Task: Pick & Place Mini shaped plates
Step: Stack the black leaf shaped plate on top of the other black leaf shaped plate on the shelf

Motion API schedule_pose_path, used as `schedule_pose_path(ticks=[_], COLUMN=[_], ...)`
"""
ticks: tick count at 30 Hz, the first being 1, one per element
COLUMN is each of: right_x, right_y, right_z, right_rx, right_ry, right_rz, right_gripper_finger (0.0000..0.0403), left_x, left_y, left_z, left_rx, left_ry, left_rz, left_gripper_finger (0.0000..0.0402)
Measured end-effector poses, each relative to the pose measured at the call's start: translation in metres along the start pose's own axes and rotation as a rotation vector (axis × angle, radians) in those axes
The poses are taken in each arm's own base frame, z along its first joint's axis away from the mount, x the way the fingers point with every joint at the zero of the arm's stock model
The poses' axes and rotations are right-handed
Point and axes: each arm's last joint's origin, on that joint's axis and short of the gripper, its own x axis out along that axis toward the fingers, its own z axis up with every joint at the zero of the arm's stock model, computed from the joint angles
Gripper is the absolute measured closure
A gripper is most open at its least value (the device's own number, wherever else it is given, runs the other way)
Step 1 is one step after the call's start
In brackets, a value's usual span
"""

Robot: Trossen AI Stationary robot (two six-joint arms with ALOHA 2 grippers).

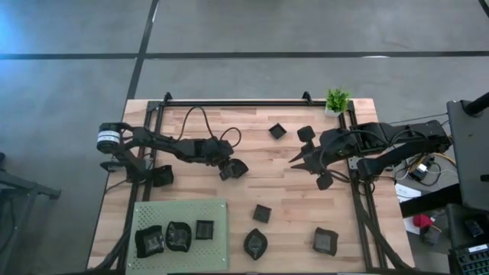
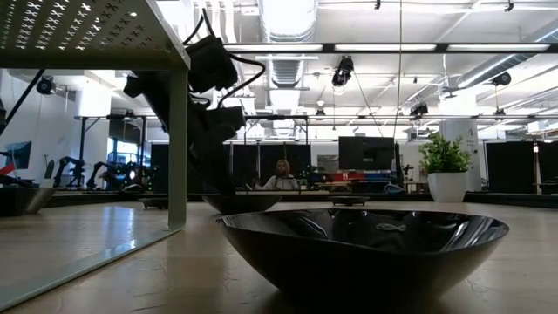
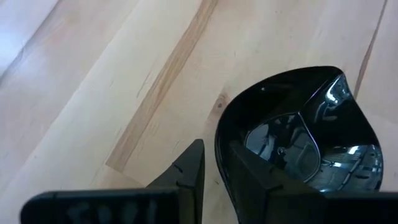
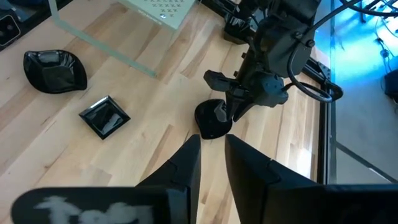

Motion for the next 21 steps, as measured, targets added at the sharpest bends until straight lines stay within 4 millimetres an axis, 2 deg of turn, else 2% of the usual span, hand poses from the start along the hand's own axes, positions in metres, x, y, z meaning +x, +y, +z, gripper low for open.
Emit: schedule_pose_path(ticks=[9,21], right_x=[0.0000,0.0007], right_y=[0.0001,0.0004], right_z=[-0.0001,-0.0007], right_rx=[0.001,0.002], right_ry=[0.001,0.004], right_rz=[0.001,0.002], right_gripper_finger=[0.0321,0.0335], left_x=[0.0054,0.0087], left_y=[0.0016,-0.0012], left_z=[-0.0050,-0.0041], left_rx=[-0.024,-0.061], left_ry=[0.008,0.005], left_rz=[0.020,-0.044], left_gripper_finger=[0.0335,0.0335])
